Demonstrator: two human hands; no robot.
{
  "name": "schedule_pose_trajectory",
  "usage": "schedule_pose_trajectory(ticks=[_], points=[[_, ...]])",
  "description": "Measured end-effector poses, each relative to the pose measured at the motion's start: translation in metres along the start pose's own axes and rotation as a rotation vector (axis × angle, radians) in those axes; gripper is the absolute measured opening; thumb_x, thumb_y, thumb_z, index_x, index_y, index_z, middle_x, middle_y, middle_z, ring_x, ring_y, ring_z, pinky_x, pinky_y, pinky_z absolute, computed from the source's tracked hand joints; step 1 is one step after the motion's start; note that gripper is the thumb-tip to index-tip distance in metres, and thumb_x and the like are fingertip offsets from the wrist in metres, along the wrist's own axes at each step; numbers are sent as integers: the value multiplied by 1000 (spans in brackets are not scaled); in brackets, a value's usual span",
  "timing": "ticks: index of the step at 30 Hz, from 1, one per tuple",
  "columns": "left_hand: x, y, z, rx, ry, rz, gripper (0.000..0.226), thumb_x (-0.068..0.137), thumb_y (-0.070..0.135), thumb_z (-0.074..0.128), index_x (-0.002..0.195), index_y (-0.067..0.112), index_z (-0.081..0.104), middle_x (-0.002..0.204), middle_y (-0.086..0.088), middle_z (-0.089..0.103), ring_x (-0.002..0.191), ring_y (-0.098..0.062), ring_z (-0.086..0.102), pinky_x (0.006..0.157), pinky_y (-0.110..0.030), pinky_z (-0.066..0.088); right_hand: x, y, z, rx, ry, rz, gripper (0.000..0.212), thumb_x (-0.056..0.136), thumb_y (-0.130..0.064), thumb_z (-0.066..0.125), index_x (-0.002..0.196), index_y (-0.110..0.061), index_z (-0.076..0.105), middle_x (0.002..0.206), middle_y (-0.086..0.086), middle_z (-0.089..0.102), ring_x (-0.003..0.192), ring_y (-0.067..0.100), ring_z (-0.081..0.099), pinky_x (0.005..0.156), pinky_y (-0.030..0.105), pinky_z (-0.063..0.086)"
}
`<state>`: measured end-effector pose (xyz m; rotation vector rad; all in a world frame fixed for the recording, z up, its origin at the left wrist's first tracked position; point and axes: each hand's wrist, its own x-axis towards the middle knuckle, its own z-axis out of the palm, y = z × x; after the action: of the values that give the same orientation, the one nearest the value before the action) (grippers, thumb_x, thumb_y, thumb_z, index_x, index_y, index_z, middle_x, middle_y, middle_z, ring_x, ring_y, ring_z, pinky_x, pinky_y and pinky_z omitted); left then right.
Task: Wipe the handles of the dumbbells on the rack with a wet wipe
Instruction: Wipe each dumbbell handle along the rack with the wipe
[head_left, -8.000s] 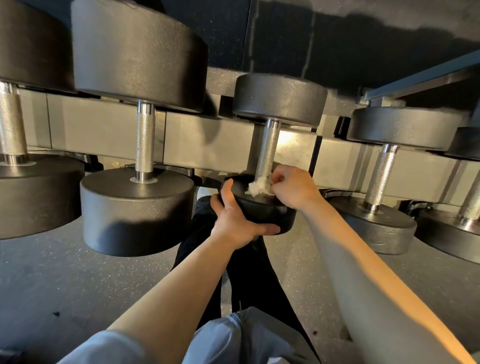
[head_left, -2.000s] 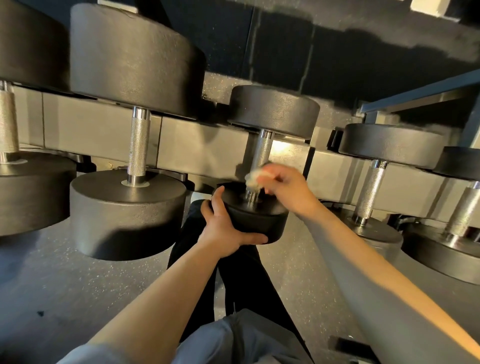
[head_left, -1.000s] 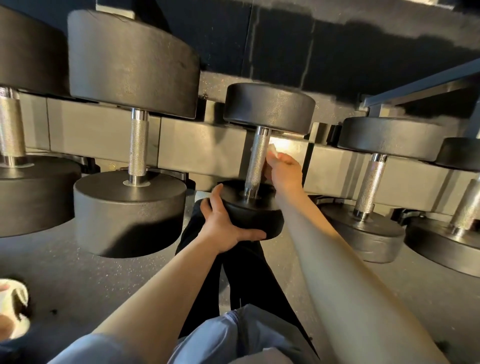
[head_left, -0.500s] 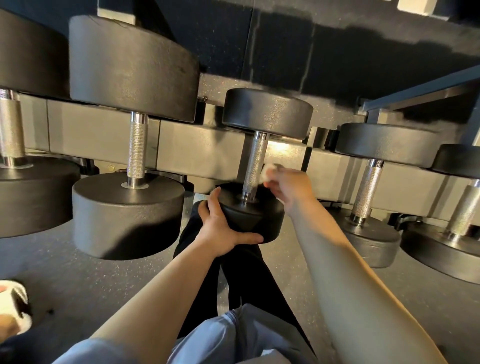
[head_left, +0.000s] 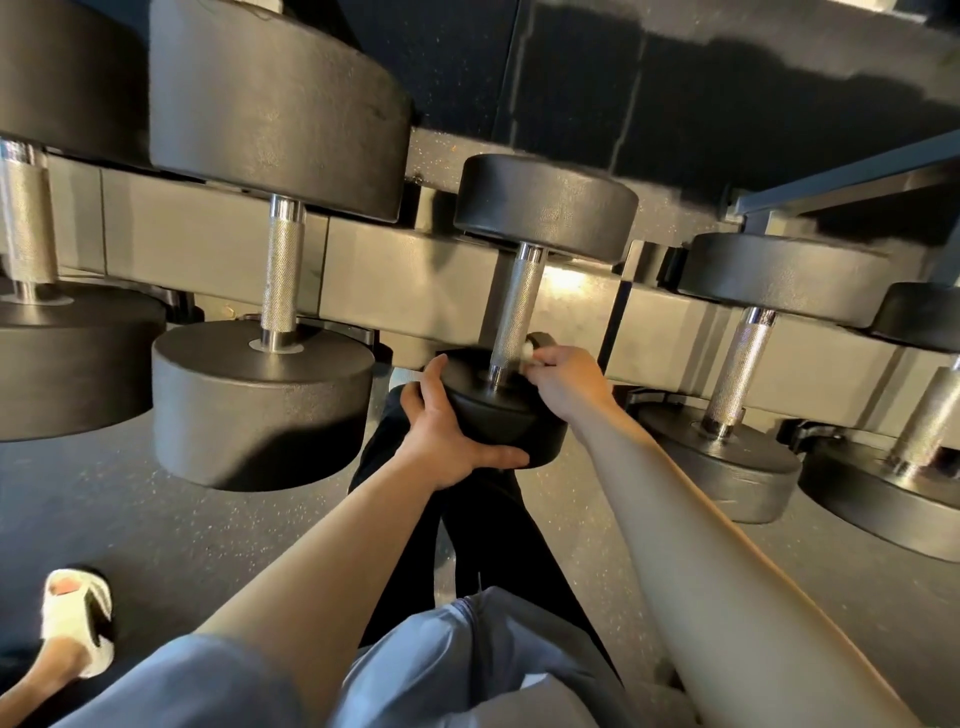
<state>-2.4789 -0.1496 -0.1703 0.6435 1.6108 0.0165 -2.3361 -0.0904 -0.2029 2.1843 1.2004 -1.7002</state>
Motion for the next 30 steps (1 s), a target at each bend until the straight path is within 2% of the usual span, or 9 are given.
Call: schedule_pose_trajectory(ticks=[3, 5, 11, 17, 20, 23, 25, 28, 30], points=[[0, 0, -1, 7, -7, -6, 133, 58, 27, 92, 148, 34, -5, 146, -3, 6, 140, -29, 18, 115, -43, 26, -4, -1, -6, -254, -66, -79, 17, 95, -25, 53, 95, -21, 70, 95, 0, 65, 92, 18, 58, 71, 26, 43], [-1, 1, -1, 14, -11, -7, 132, 58, 26, 92, 148, 34, -5, 147, -4, 5, 140, -29, 18, 114, -42, 26, -8, -4, -8, -424, -69, -152, 19, 95, -28, 52, 98, -21, 69, 98, 1, 65, 89, 17, 58, 67, 25, 40], [-6, 3, -1, 16, -10, 1, 130, 61, 24, 91, 148, 35, -5, 151, -6, 2, 141, -30, 17, 112, -43, 28, -31, -18, -5, -566, 10, -310, 25, 94, -18, 53, 114, -20, 68, 118, 2, 62, 104, 19, 57, 76, 22, 41], [-3, -2, -1, 6, -5, 12, 131, 60, 27, 91, 148, 35, -6, 151, -5, 1, 141, -30, 19, 109, -42, 33, -31, -37, 11, -731, -24, -521, 28, 95, -13, 46, 106, -19, 71, 112, 4, 59, 103, 23, 57, 82, 26, 41], [-3, -2, -1, 13, 1, 16, 132, 60, 26, 91, 149, 34, -7, 152, -5, 0, 141, -30, 18, 109, -42, 32, -33, -40, 13, -829, -31, -499, 26, 97, -18, 45, 109, -13, 68, 110, 8, 58, 100, 25, 57, 79, 29, 44], [-3, 0, -1, 29, -7, -7, 134, 60, 29, 91, 148, 35, -10, 151, -4, -1, 141, -31, 18, 111, -44, 31, -36, -46, 1, -870, -103, -349, 22, 94, -15, 48, 107, -5, 63, 97, 9, 55, 86, 24, 53, 70, 29, 41], [-6, 2, -2, 72, -17, -16, 136, 59, 34, 91, 148, 34, -13, 151, -4, 1, 140, -32, 21, 110, -46, 32, -39, -47, -7, -929, -122, -309, 20, 92, -12, 49, 106, -7, 63, 93, 6, 54, 81, 22, 51, 68, 29, 40], [-17, 3, -6, 149, 14, 20, 126, 68, 38, 85, 152, 30, -9, 153, -9, 18, 136, -30, 35, 106, -44, 38, -43, -45, -3, -823, -65, -403, 26, 94, -13, 46, 109, -13, 67, 104, 5, 62, 93, 22, 57, 78, 30, 47], [-33, -5, -21, 186, 168, 156, 97, 80, 37, 76, 152, 28, 11, 142, -4, 45, 125, -24, 51, 100, -40, 45, -47, -51, 12, -597, 8, -534, 28, 96, -14, 46, 113, -16, 67, 112, 4, 63, 101, 20, 56, 85, 28, 43]])
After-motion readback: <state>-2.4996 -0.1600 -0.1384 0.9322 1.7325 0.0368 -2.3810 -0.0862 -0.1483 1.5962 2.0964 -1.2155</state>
